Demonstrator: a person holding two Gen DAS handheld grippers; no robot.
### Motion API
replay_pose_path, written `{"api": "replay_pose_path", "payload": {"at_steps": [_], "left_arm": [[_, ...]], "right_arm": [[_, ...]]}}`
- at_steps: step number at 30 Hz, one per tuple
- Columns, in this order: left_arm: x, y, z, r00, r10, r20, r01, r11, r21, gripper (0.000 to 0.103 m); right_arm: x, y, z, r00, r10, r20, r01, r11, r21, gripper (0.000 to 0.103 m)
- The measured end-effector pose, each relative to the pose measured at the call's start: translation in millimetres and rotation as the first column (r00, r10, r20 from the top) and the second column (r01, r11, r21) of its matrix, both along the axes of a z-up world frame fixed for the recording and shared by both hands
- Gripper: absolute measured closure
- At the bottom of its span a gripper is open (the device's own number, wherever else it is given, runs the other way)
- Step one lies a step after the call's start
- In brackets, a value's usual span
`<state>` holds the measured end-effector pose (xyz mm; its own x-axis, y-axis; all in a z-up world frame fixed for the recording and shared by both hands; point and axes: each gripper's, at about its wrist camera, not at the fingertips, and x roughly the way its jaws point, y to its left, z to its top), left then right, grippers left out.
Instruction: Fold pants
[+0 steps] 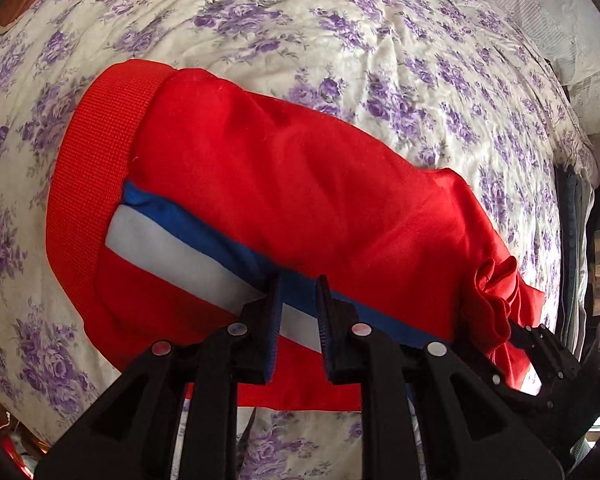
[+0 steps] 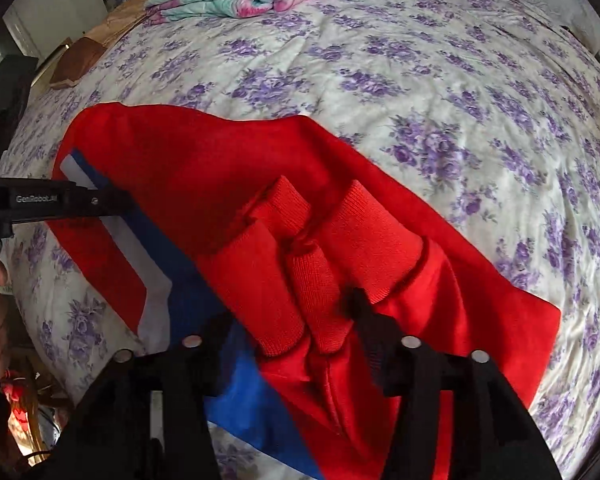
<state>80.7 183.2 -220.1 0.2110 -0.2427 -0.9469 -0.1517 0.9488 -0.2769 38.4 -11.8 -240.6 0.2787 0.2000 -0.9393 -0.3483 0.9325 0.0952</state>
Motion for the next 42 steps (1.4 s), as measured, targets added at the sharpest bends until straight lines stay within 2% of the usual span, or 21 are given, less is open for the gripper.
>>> {"api": "replay_pose_path", "payload": {"at_steps": [2,5,6,8,9,11,12,14,16,17,18,25,28,30,32,34,38,42], "left_arm": [[0.7,0.9,-1.0,1.000,-0.002,-0.002,0.002,1.000,-0.009,0.087],[1.5,5.6,-3.3,1.000,0.003,-0.010,-0.003,0.999,-0.041,0.087],[1.2,7.1,-3.8,1.000,0.004,-0.011,-0.004,0.999,-0.051,0.087],[0.5,8.9,-4.6,1.000,0.005,-0.008,-0.006,0.998,-0.065,0.087],[0.3,9.2,-4.9,1.000,0.005,-0.007,-0.006,0.998,-0.069,0.087],[0.3,8.9,-5.0,1.000,0.004,-0.007,-0.005,0.998,-0.070,0.087],[0.4,8.4,-5.1,1.000,0.003,-0.008,-0.003,0.998,-0.069,0.087],[0.4,7.9,-4.8,1.000,-0.002,-0.010,0.002,0.998,-0.067,0.087],[0.4,8.2,-5.1,1.000,-0.005,-0.011,0.004,0.998,-0.070,0.087],[0.2,8.8,-5.4,1.000,-0.005,-0.011,0.005,0.997,-0.072,0.087],[0.5,9.0,-5.9,1.000,-0.006,-0.011,0.005,0.997,-0.072,0.087],[3.5,7.8,-6.7,1.000,-0.007,-0.024,0.005,0.997,-0.080,0.087],[1.0,12.7,5.1,0.999,0.007,-0.032,-0.010,0.996,-0.086,0.087],[-5.5,21.6,23.0,1.000,0.019,0.000,-0.019,0.994,-0.109,0.087],[-15.8,37.2,44.2,0.998,0.056,0.044,-0.048,0.987,-0.151,0.082],[-25.9,56.6,59.3,0.991,0.114,0.074,-0.100,0.980,-0.171,0.057],[-38.2,90.3,57.1,0.976,0.216,0.043,-0.200,0.952,-0.233,0.054],[-45.3,109.5,28.0,0.951,0.305,-0.053,-0.307,0.910,-0.277,0.040]], "right_arm": [[-0.2,-3.2,11.4,0.998,0.020,-0.053,-0.016,0.997,0.072,0.038],[2.3,-21.5,33.3,0.990,-0.009,-0.137,0.037,0.979,0.202,0.038],[3.1,-27.6,40.3,0.989,-0.017,-0.146,0.050,0.973,0.226,0.038],[5.1,-36.6,51.9,0.993,-0.038,-0.109,0.062,0.971,0.232,0.039],[6.8,-37.5,55.1,0.996,-0.042,-0.076,0.058,0.975,0.216,0.043],[15.3,-36.6,48.7,0.995,-0.034,-0.091,0.053,0.976,0.213,0.082],[18.8,-35.0,41.1,0.992,-0.031,-0.125,0.060,0.970,0.234,0.083],[20.8,-27.8,22.8,0.985,-0.013,-0.174,0.056,0.969,0.241,0.082],[19.9,-17.1,-7.5,0.963,0.027,-0.269,0.032,0.977,0.210,0.081],[18.0,-14.3,-17.9,0.957,0.030,-0.290,0.032,0.978,0.208,0.081],[15.9,-13.8,-18.1,0.963,0.023,-0.269,0.037,0.976,0.215,0.081],[12.9,2.9,-8.3,0.964,0.042,-0.264,-0.009,0.992,0.122,0.079],[5.7,-3.3,17.5,0.974,0.027,-0.225,0.005,0.990,0.142,0.077],[0.2,-12.8,39.8,0.982,0.023,-0.186,0.009,0.986,0.168,0.073],[-8.2,-24.7,58.0,0.990,0.004,-0.143,0.018,0.988,0.156,0.064],[-17.2,-38.9,68.6,0.992,-0.019,-0.121,0.038,0.988,0.153,0.063],[-27.4,-64.0,63.6,0.987,-0.084,-0.136,0.102,0.987,0.126,0.063],[-34.6,-78.7,49.4,0.973,-0.135,-0.185,0.160,0.979,0.128,0.063]]}}
